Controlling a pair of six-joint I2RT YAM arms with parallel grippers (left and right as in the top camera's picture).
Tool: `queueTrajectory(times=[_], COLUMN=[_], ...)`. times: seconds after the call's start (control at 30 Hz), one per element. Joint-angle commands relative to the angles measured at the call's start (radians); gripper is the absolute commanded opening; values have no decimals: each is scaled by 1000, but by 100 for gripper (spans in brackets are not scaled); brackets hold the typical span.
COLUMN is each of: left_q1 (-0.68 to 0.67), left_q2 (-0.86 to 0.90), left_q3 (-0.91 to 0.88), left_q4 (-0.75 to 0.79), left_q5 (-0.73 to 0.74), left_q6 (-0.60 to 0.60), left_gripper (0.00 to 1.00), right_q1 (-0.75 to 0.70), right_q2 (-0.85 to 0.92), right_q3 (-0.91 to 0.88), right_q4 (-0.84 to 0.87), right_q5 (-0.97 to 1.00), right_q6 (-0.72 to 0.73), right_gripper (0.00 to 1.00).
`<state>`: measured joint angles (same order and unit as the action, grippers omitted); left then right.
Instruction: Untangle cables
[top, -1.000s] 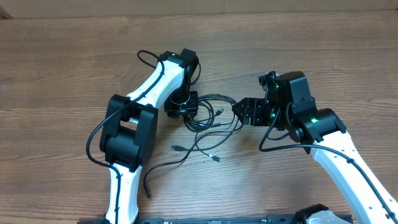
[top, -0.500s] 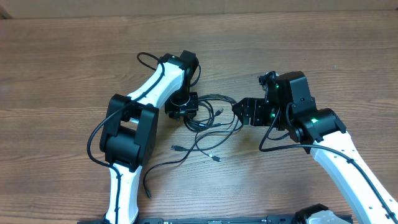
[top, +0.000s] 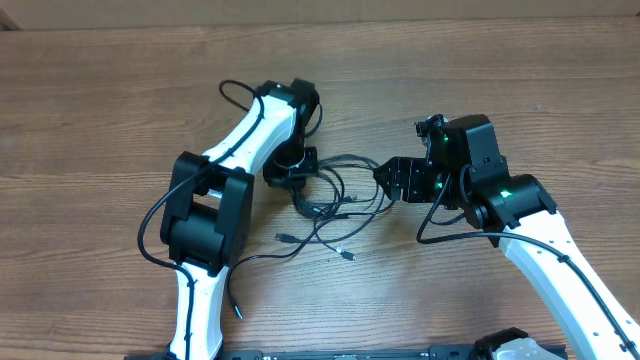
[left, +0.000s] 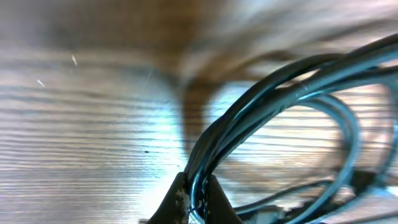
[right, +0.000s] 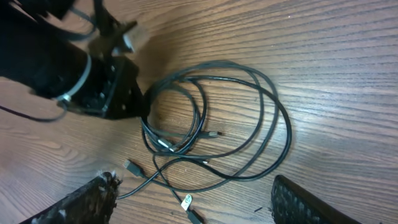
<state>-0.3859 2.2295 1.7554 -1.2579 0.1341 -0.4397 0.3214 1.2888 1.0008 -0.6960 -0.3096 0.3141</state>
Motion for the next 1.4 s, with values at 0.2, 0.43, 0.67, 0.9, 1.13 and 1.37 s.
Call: queueTrajectory(times=[0.2, 0.43, 0.67, 0.9, 1.13, 1.37], left_q1=[-8, -8, -8, -8, -8, -31], left_q2=[-161, -215, -222, -264, -345, -367], left_q3=[122, 122, 122, 122, 122, 122], left_q4=[3, 11, 55, 77, 87, 90], left_q5=[139, 259, 419, 437, 463, 547], left_q6=[103, 115, 126, 134, 133, 133], left_gripper=[4, 4, 4, 4, 4, 4], right_q1=[4, 4, 4, 4, 4, 4], right_q2=[0, 0, 4, 31, 79, 103], right_q3=[18, 18, 18, 16, 15, 15], right_q4=[18, 56, 56, 55, 67, 112], right_q5=[0, -84, -88, -85, -85, -85], right_q6=[-9, -9, -5, 0, -1, 0], right_gripper=[81, 81, 81, 81, 80, 80])
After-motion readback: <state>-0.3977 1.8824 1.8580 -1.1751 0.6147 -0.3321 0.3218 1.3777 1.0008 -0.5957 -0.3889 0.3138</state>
